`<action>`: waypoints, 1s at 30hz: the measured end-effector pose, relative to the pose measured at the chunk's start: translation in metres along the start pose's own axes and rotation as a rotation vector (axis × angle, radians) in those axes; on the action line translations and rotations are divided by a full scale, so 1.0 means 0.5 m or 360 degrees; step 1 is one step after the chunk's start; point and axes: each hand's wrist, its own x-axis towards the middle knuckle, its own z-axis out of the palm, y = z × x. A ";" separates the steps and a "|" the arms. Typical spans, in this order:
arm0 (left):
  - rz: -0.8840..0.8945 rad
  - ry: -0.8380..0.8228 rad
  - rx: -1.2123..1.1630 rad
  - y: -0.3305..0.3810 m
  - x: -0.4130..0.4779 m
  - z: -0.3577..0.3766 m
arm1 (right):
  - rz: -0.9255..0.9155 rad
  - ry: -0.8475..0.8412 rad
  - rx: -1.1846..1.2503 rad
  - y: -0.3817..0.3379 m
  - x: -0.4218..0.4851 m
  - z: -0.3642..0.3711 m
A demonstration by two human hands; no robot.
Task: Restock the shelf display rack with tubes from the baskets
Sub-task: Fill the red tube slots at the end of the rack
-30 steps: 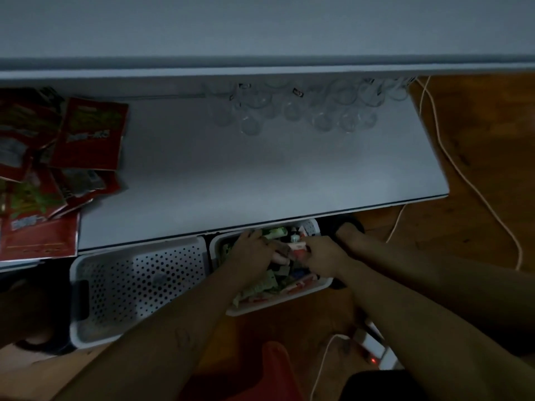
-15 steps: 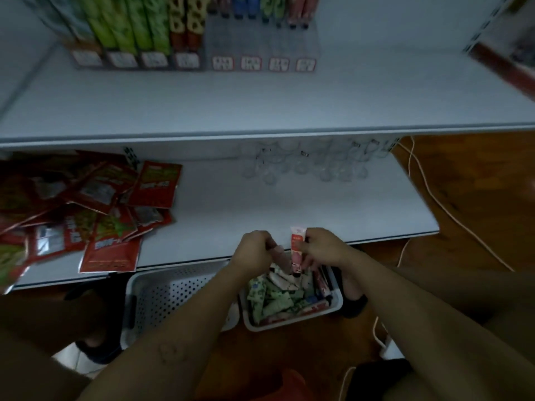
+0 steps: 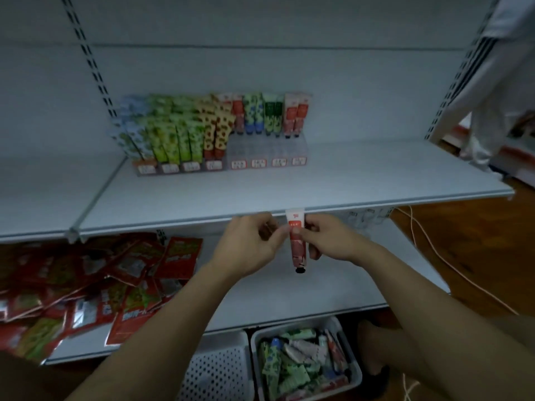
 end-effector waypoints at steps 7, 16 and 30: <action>0.0031 0.0043 0.0335 0.047 0.086 -0.084 | -0.0214 0.0125 -0.0101 -0.085 0.040 -0.108; 0.0103 0.0100 0.0355 0.095 0.243 -0.150 | -0.0331 0.0403 -0.0105 -0.123 0.154 -0.238; 0.0299 0.0472 0.0345 0.112 0.507 -0.084 | -0.0617 0.0754 0.0199 -0.045 0.368 -0.369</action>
